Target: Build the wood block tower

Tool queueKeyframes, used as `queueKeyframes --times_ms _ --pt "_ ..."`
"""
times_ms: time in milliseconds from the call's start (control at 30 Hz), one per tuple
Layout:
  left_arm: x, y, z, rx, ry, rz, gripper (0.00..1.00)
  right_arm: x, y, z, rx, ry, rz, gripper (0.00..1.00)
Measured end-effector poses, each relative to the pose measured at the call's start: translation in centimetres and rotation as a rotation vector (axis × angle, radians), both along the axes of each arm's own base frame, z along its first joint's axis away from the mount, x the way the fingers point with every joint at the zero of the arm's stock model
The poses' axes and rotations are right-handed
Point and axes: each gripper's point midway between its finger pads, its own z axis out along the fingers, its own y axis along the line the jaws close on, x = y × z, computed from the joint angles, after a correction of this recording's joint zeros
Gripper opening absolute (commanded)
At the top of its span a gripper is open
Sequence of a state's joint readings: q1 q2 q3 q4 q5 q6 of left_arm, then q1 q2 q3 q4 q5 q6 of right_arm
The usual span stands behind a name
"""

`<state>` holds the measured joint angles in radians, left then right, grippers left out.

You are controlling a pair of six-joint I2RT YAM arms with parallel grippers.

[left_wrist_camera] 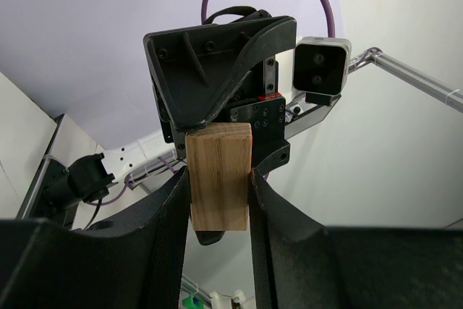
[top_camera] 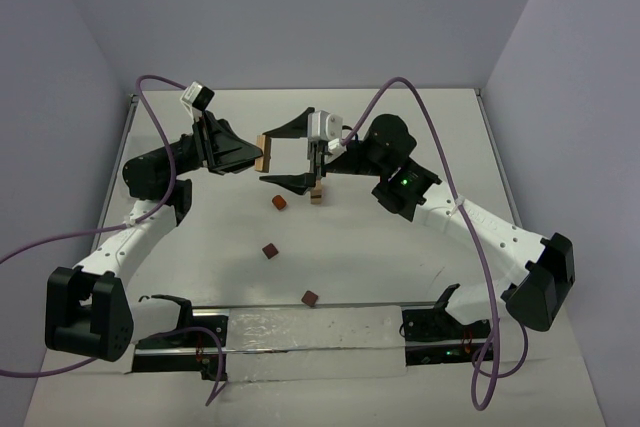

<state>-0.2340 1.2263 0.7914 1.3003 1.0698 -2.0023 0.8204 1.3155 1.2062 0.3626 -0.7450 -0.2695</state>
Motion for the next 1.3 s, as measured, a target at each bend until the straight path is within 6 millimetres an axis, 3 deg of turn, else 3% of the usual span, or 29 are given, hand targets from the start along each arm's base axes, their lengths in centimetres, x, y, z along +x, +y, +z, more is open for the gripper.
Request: queueKeyframes --times_ms 233,567,767,900,1167,1300 --pt "0.0 0.0 0.0 0.0 0.0 0.0 0.0 -0.1 -0.1 0.8 0.013 -0.003 0.002 0.88" --pt "0.0 0.0 0.0 -0.001 0.002 0.001 0.0 -0.2 -0.1 1.8 0.026 -0.011 0.005 0.76" --pt "0.0 0.0 0.0 -0.002 0.002 0.001 0.0 -0.1 -0.1 1.6 0.018 -0.011 0.003 0.87" --pt "0.0 0.0 0.0 -0.002 0.002 0.001 0.0 0.0 -0.1 1.5 0.015 -0.015 -0.002 0.89" --pt "0.1 0.0 0.1 -0.004 0.003 0.003 0.02 0.0 -0.1 1.4 0.01 -0.018 -0.005 0.67" --pt "0.1 0.0 0.1 -0.006 0.008 0.004 0.12 0.0 -0.1 1.3 0.005 -0.024 -0.001 0.55"
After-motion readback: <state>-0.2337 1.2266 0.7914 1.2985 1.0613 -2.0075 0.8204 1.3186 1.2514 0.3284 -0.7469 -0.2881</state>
